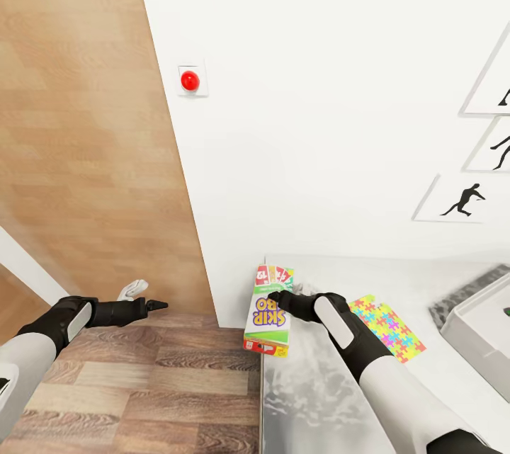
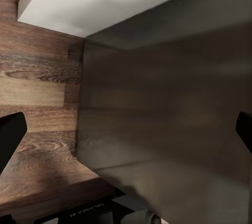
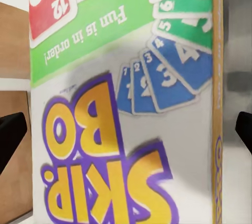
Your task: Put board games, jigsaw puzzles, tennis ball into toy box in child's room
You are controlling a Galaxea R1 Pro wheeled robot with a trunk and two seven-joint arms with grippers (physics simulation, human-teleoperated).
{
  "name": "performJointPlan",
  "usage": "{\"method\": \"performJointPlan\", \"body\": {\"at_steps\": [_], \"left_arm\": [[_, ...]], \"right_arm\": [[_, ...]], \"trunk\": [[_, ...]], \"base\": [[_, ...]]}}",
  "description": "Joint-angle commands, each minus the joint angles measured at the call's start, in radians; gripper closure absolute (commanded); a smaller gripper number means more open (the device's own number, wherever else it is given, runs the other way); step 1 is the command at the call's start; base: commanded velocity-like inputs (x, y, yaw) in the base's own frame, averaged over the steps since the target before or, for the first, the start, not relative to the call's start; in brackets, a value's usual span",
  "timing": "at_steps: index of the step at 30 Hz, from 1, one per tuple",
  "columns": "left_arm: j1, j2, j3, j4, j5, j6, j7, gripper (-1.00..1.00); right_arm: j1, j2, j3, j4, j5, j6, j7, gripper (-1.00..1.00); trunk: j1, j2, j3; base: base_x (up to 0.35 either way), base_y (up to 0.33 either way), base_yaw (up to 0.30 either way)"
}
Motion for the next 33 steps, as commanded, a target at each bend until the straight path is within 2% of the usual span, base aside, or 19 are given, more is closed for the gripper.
{"method": "performJointPlan", "body": {"at_steps": [1, 11, 22, 29, 33], "left_arm": [[-0.001, 0.0, -0.001, 0.0, 0.007, 0.009, -0.001, -1.0], [-0.001, 0.001, 0.0, 0.0, 0.007, 0.009, -0.003, -1.0], [-0.001, 0.002, 0.001, 0.0, 0.007, 0.004, -0.01, -1.0], [-0.001, 0.002, 0.039, 0.0, 0.007, 0.001, -0.012, -1.0], [-0.001, 0.002, 0.047, 0.0, 0.007, 0.001, -0.013, -1.0]], "right_arm": [[-0.001, 0.0, 0.002, -0.002, -0.011, 0.002, -0.01, -1.0], [0.003, -0.001, 0.002, -0.08, -0.01, 0.005, -0.012, -1.0], [0.005, -0.001, 0.002, -0.091, -0.009, 0.005, -0.015, -1.0], [0.005, -0.002, 0.002, -0.091, -0.009, 0.005, -0.015, -1.0], [0.005, -0.006, 0.001, -0.092, -0.01, 0.004, -0.014, -1.0]], "trunk": [[0.001, -0.002, -0.002], [0.001, -0.002, -0.002], [0.001, -0.002, 0.007], [0.001, -0.002, 0.018], [0.001, -0.002, 0.024]], "base": [[0.0, 0.0, 0.0], [0.0, 0.0, 0.0], [0.0, 0.0, -0.031], [-0.002, 0.0, -0.044], [-0.114, 0.009, -0.007]]}}
